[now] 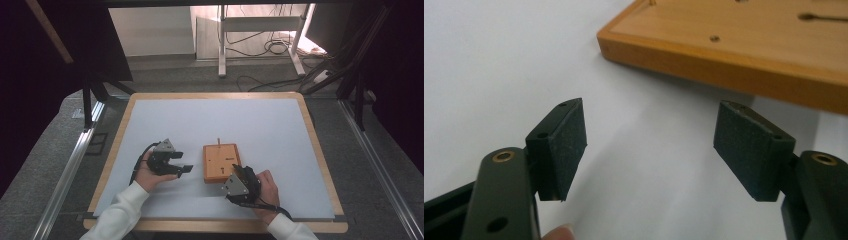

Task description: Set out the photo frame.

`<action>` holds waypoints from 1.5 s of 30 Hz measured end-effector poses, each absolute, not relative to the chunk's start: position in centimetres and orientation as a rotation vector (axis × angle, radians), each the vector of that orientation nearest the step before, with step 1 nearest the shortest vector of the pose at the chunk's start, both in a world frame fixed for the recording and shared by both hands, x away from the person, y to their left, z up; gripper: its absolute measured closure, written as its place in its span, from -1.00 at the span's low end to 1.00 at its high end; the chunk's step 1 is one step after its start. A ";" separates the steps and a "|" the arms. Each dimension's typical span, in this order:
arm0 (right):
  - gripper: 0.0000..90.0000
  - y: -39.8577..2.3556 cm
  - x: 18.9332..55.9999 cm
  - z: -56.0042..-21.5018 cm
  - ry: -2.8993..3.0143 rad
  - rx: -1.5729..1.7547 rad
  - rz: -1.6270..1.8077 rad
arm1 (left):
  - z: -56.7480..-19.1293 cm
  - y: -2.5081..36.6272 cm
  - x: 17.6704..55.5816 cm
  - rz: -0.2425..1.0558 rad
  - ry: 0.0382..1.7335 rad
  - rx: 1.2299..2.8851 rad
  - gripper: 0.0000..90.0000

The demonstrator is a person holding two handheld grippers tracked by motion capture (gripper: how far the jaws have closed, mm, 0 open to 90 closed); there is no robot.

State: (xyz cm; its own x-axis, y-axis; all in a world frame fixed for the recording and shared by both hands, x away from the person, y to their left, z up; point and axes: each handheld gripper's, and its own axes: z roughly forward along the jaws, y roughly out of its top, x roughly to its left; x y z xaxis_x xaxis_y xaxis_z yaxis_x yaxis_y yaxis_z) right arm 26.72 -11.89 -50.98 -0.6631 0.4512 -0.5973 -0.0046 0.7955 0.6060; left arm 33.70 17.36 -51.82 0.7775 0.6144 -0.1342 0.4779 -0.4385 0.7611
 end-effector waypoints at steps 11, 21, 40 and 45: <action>-0.09 -11.9 26.8 -50.8 2.199 0.311 0.727 | -52.3 18.4 33.0 0.210 0.826 2.119 -0.38; -0.01 -12.0 27.2 -49.8 2.190 0.313 0.737 | -52.4 18.7 33.2 0.203 0.835 2.111 -0.38; 0.10 -12.2 28.9 -47.8 2.217 0.285 0.734 | -52.5 19.1 33.4 0.176 0.855 2.082 -0.38; 0.15 -11.9 29.5 -47.2 2.246 0.265 0.748 | -52.5 19.1 33.4 0.177 0.848 2.086 -0.38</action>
